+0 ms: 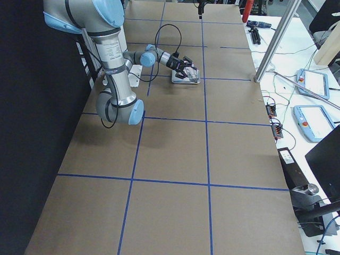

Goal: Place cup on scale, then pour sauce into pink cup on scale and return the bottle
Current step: 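Tilt the bottle spout down over the pink cup with the right gripper, then turn the bottle upright and carry it back toward its spot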

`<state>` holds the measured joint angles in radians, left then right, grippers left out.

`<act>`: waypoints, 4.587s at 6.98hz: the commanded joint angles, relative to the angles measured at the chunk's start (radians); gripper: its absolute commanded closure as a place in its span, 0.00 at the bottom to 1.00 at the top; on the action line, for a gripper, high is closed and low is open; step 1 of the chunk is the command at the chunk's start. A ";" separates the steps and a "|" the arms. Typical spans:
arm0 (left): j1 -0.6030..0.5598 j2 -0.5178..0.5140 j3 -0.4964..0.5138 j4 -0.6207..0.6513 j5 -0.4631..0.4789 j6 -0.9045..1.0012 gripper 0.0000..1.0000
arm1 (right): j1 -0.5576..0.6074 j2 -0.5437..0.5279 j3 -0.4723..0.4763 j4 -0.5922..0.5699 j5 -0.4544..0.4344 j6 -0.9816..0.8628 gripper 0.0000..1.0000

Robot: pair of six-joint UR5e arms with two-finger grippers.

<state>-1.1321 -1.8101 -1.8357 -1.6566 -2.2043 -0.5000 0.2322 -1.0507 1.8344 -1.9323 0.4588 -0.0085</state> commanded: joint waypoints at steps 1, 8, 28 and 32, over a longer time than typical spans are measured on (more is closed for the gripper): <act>0.000 -0.002 -0.004 0.000 0.000 0.000 0.00 | 0.001 0.001 0.002 -0.013 -0.025 -0.103 1.00; 0.000 0.000 -0.004 0.000 0.000 -0.002 0.00 | 0.004 -0.002 0.005 -0.013 -0.061 -0.234 1.00; 0.000 -0.009 -0.008 0.000 0.002 -0.005 0.00 | -0.021 -0.103 0.068 0.183 0.177 1.147 1.00; 0.000 -0.009 -0.010 0.000 0.002 -0.005 0.00 | -0.004 -0.341 0.059 0.665 0.201 1.461 1.00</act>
<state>-1.1320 -1.8187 -1.8451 -1.6567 -2.2028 -0.5042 0.2215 -1.2929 1.8963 -1.4321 0.6526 1.3980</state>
